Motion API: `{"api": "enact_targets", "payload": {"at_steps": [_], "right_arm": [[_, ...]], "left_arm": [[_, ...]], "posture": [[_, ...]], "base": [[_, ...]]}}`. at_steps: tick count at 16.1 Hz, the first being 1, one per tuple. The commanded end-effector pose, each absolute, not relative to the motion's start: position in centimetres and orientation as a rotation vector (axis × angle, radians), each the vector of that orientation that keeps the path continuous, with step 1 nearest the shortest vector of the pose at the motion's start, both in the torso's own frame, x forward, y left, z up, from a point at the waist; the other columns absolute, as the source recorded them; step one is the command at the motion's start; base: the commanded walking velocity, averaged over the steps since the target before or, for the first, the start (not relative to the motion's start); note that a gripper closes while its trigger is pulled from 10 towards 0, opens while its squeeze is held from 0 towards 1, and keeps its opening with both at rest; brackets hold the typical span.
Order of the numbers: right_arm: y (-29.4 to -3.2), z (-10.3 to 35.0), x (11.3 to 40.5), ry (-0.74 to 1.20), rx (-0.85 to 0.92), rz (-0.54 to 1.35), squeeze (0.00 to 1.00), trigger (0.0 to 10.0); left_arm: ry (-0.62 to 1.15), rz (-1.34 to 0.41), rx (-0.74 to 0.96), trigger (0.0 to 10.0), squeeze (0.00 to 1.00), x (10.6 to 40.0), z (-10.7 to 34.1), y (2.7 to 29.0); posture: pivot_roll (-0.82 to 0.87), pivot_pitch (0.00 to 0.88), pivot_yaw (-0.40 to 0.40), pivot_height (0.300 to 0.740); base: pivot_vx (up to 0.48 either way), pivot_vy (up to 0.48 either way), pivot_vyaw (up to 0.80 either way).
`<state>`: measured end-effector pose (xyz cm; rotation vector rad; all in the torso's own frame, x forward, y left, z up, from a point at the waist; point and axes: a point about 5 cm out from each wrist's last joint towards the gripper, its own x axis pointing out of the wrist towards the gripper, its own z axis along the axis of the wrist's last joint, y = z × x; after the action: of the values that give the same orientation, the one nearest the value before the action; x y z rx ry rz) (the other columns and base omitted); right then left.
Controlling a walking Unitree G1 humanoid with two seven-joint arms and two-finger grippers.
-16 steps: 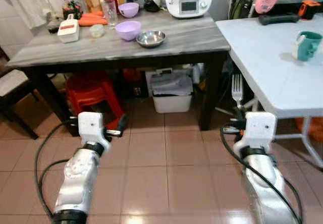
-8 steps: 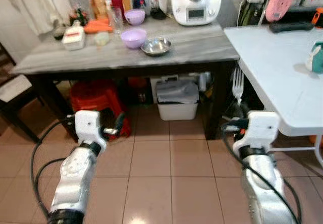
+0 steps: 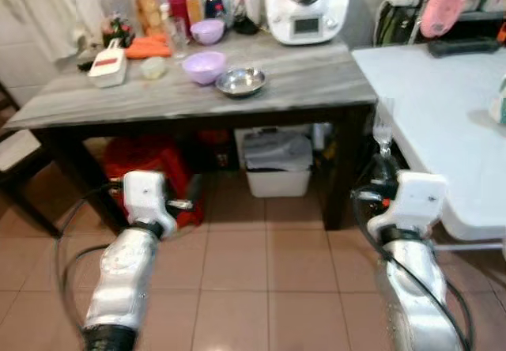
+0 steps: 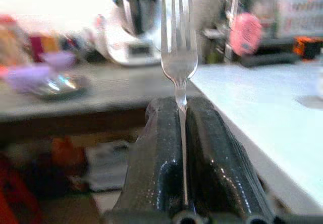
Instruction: Setting the table
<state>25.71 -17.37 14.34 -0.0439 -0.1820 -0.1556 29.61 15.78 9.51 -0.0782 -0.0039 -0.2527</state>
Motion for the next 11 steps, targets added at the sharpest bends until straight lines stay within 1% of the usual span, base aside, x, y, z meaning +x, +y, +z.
{"api": "enact_targets", "payload": {"at_steps": [1, 7, 9, 11], "right_arm": [[-16.6, 14.7, 25.8, -0.209, -0.020, -0.136, 0.00, 10.0], [-16.3, 14.1, 25.5, -0.205, -0.019, -0.106, 0.00, 10.0], [-16.1, 14.0, 25.6, -0.197, -0.047, -0.091, 0.00, 10.0], [-16.1, 14.0, 25.6, -0.203, -0.041, -0.096, 0.00, 10.0]], "left_arm": [[-0.020, -0.217, -0.048, 10.0, 0.00, 29.7, 10.0, 17.1], [-0.025, -0.253, -0.059, 10.0, 0.00, 29.8, 10.0, 16.2], [-0.026, -0.257, -0.063, 10.0, 0.00, 29.9, 10.1, 16.1], [-0.025, -0.265, -0.065, 10.0, 0.00, 30.0, 10.0, 15.9]], "posture": [[-0.09, 0.000, 0.094, 0.740], [-0.09, 0.000, 0.090, 0.740], [-0.09, 0.000, 0.091, 0.740], [-0.09, 0.000, 0.094, 0.740]], "base": [[0.337, 0.000, 0.00], [0.361, 0.000, 0.00], [0.373, 0.000, 0.00], [0.377, 0.000, 0.46]]}}
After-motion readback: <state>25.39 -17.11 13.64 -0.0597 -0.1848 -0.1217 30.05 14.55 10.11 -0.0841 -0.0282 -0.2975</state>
